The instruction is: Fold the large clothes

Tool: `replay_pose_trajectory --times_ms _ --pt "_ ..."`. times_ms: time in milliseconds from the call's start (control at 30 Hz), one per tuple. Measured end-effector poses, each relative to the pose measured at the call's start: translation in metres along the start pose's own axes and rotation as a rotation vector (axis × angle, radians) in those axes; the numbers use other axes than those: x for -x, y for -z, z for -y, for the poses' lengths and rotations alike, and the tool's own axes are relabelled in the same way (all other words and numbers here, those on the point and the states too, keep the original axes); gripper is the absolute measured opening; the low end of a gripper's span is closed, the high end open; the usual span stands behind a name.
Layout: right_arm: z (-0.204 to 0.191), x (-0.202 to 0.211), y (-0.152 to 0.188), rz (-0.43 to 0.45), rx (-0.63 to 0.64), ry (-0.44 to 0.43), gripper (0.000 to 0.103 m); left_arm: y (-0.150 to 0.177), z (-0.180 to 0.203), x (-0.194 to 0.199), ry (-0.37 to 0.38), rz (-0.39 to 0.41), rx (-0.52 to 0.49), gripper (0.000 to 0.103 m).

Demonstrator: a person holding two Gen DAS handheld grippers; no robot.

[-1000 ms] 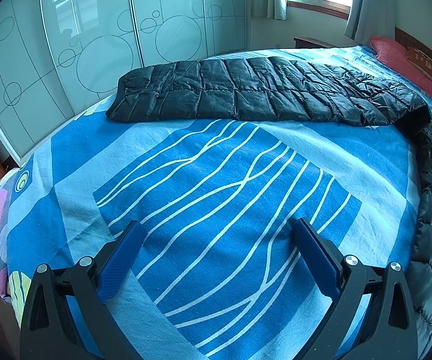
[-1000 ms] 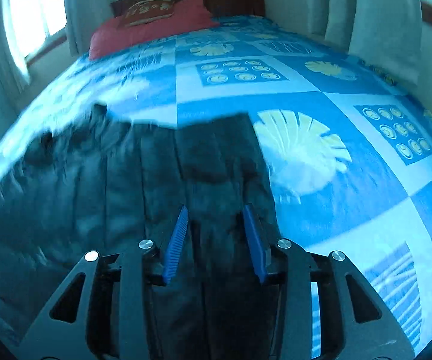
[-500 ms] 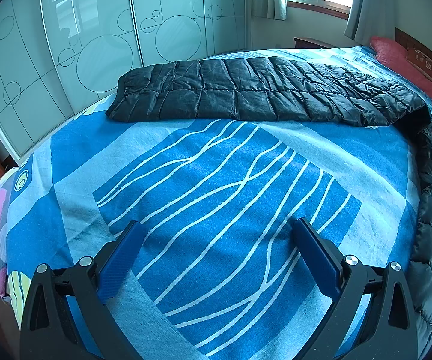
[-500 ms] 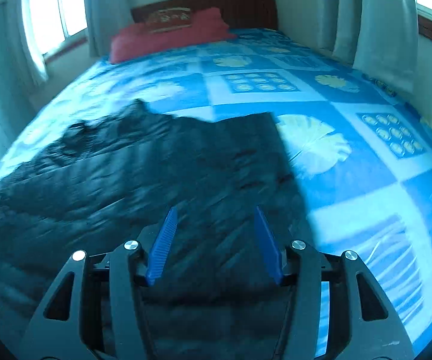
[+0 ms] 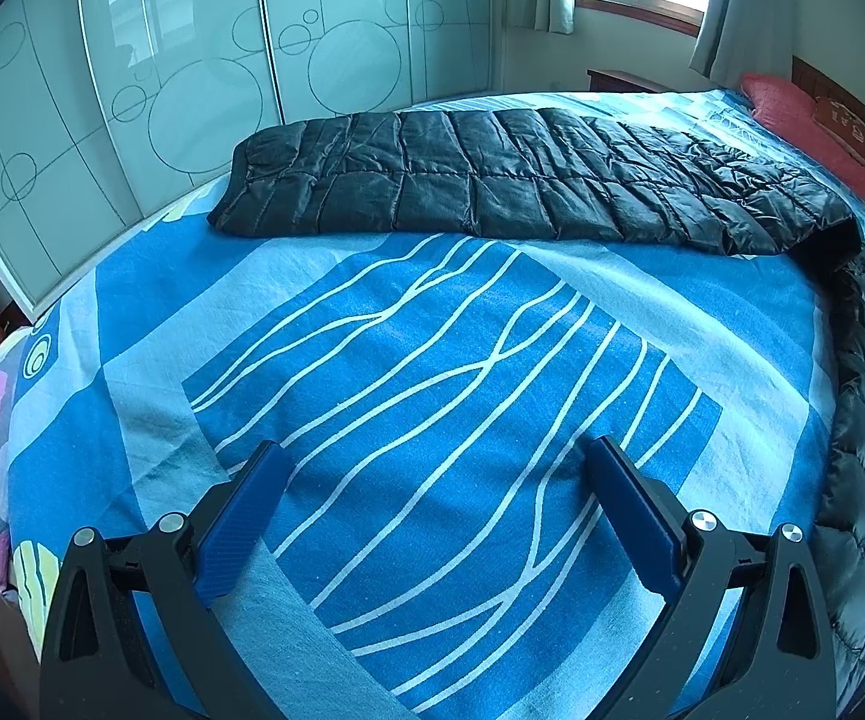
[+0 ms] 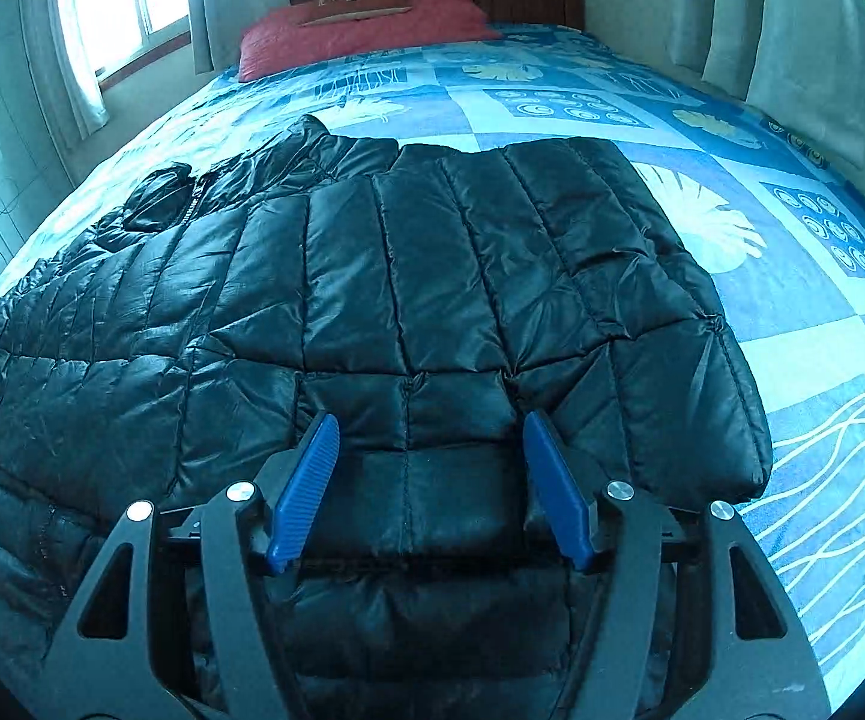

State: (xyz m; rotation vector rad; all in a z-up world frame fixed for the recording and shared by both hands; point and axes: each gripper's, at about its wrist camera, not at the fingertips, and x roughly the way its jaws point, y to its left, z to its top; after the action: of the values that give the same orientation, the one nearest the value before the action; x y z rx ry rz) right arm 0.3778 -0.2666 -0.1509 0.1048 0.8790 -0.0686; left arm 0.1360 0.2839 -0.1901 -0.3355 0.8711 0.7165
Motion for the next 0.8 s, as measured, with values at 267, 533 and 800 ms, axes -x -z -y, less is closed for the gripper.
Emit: replay_pose_trajectory --times_ms 267,533,800 --pt "0.0 0.003 0.003 0.012 0.005 0.005 0.064 -0.027 -0.04 -0.006 0.17 0.0 0.204 0.099" --pt "-0.001 0.003 0.003 0.013 0.006 0.007 0.064 -0.077 -0.074 -0.049 0.233 0.056 0.387 0.099" --pt "0.0 0.003 0.003 0.013 0.007 0.005 0.064 -0.101 -0.103 -0.066 0.329 0.162 0.592 0.09"
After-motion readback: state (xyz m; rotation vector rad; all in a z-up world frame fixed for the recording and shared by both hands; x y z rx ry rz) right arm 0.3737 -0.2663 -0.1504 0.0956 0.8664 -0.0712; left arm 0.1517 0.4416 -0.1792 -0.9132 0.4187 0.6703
